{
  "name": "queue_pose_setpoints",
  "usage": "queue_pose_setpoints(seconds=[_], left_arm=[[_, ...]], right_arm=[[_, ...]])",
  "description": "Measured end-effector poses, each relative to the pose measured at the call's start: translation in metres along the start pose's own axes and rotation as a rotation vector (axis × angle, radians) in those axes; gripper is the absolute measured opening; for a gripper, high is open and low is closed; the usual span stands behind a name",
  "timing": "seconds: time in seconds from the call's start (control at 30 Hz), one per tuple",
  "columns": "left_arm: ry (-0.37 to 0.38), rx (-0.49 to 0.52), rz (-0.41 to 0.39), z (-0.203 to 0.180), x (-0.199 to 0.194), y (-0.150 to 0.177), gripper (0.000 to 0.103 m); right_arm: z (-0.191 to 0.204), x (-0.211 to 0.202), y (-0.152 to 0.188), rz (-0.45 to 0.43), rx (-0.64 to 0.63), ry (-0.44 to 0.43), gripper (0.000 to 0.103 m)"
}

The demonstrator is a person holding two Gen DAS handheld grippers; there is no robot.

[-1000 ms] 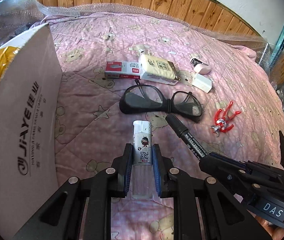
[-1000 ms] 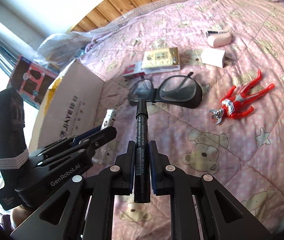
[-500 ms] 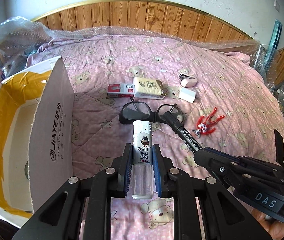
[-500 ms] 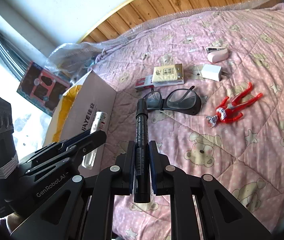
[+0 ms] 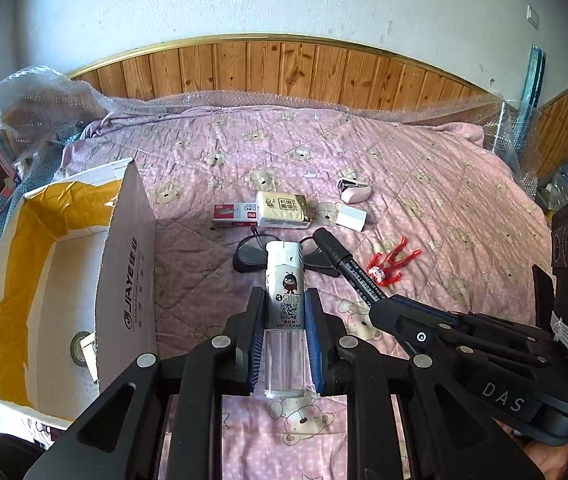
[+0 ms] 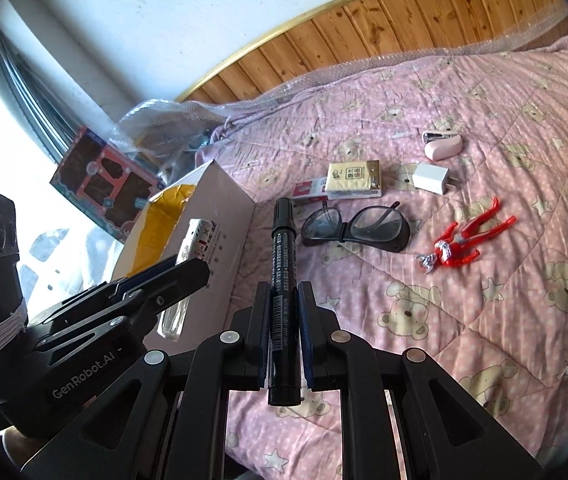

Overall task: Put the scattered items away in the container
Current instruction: 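Carry the bottle in the left tool while the right tool carries the marker to the box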

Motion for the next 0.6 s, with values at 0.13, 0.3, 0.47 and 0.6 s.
queue_pose_setpoints(seconds=[0.13, 0.3, 0.47, 0.6], left_arm=[[0.009, -0.009, -0.018, 0.0, -0.01, -0.002, 0.02], [0.014, -0.02, -0.04, 0.002, -0.02, -0.003, 0.02], [0.013, -0.022, -0.064, 0.007, -0.029, -0.006, 0.02], [0.016, -0.025, -0.082, 0.012, -0.035, -0.006, 0.02]], right_arm=[[0.007, -0.007, 0.0, -0.012, -0.018, -0.001, 0.014], [0.011, -0.013, 0.002, -0.016, -0.027, 0.005, 0.014], [0.015, -0.018, 0.004, -0.019, -0.033, 0.011, 0.014], [0.022, -0.023, 0.003, -0.027, -0.043, 0.014, 0.014]])
Point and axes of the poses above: each gripper's, at about its wrist camera, not at the fingertips, and x roughly the way its jaws point, z to its left, y to its underside, the point moved 5 cm from there along x, roughly the way its jaws point, and after that the axes turned 6 degrees about -z, right-handed, at the moved point
